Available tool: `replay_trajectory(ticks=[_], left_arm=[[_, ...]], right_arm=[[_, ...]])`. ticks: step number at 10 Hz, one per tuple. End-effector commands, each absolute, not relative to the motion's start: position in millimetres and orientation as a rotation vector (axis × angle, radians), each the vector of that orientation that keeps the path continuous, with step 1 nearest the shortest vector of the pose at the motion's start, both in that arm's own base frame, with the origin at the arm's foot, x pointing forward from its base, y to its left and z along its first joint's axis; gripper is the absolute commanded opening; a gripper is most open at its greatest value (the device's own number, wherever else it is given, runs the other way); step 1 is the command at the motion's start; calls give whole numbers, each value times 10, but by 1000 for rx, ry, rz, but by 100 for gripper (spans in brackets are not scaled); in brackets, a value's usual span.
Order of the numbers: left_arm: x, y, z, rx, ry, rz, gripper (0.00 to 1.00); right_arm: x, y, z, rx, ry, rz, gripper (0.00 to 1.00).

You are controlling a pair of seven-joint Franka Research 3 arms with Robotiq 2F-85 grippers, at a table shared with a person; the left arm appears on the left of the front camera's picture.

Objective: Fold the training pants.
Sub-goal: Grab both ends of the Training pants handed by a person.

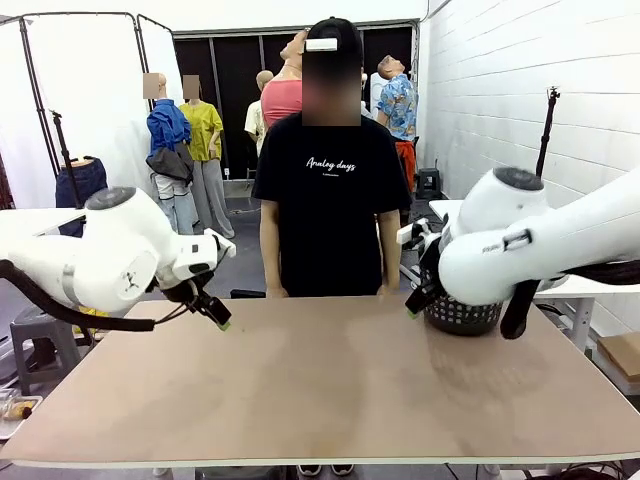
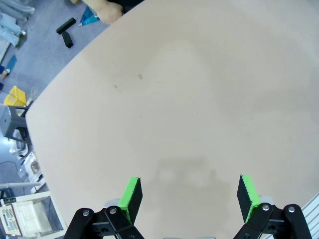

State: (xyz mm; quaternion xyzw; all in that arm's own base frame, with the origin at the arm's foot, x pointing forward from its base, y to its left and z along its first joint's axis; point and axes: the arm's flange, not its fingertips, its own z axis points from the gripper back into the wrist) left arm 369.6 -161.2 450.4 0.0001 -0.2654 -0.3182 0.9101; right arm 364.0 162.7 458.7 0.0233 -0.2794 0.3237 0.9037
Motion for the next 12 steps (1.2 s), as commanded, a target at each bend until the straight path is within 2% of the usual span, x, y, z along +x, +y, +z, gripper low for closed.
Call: replay_trajectory(ticks=[1, 6, 8, 9, 12], left_arm=[[3531, -1629, 4826, 13, -575, -649, 100], [3205, -1756, 5387, 46, -633, -710, 100], [3205, -1776, 5426, 85, -648, -649, 100], [3204, -1750, 5420, 32, -644, -714, 100], [3204, -1750, 5420, 32, -644, -714, 100]], right_arm=[[3519, 1544, 4914, 93, -573, 714, 100], [3252, 1529, 5432, 96, -673, 720, 100], [3232, 1527, 5487, 122, -669, 722, 100], [3219, 1530, 5490, 67, -682, 699, 100], [3219, 1530, 5490, 67, -682, 699, 100]])
